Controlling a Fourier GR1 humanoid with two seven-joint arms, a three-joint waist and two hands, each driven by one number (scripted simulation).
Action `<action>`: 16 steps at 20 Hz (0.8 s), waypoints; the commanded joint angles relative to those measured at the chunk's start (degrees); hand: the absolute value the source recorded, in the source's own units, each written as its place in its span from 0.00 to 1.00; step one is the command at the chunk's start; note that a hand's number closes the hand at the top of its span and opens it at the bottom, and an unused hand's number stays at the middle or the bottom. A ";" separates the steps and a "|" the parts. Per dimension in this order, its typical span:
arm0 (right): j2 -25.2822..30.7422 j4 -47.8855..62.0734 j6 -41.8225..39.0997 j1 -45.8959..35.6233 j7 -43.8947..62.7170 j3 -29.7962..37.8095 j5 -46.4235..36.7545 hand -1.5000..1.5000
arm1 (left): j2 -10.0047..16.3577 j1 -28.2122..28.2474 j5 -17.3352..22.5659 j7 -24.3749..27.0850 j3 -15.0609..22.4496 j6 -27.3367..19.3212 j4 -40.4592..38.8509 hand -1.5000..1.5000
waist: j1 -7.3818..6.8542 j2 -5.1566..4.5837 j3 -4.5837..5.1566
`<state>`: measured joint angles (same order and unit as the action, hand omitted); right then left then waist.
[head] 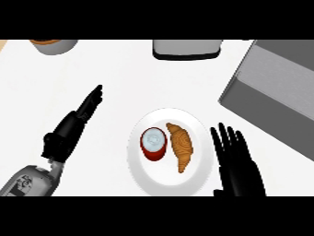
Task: Pick the croissant from the plate and place it in the cardboard box
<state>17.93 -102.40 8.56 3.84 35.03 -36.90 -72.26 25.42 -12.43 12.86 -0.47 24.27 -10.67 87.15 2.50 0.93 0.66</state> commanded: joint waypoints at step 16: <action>-17.84 2.22 -25.34 -18.57 35.84 -10.82 3.28 0.00 | -4.91 -3.24 -4.03 -0.07 -1.08 3.03 -3.90 0.50 | -2.64 -1.02 -0.63</action>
<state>1.51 -101.78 -12.15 -10.68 63.15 -50.31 -71.76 22.12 -14.82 10.28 -1.40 23.52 -7.86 85.59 -0.30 -0.04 0.06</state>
